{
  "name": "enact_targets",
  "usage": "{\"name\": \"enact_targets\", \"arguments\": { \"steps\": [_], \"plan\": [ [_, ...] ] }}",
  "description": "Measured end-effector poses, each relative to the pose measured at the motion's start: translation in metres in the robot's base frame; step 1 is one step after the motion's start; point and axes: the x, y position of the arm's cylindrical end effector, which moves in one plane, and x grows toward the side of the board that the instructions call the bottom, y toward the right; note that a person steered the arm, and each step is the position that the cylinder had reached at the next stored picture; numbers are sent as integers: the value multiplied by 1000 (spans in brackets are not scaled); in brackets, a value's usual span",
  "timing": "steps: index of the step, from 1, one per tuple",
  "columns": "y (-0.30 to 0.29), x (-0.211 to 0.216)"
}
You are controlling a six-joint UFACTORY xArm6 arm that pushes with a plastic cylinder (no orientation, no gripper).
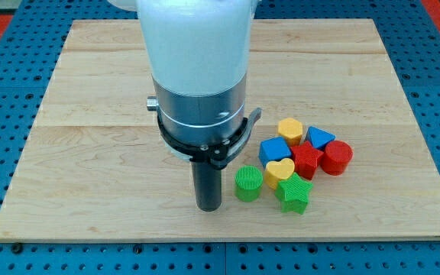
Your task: Point your arm towards green star
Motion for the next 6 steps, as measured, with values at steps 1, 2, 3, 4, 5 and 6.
{"name": "enact_targets", "arguments": {
  "steps": [1,2,3,4,5,6],
  "plan": [
    [23,0],
    [23,24],
    [53,43],
    [85,42],
    [103,42],
    [103,35]
  ]
}}
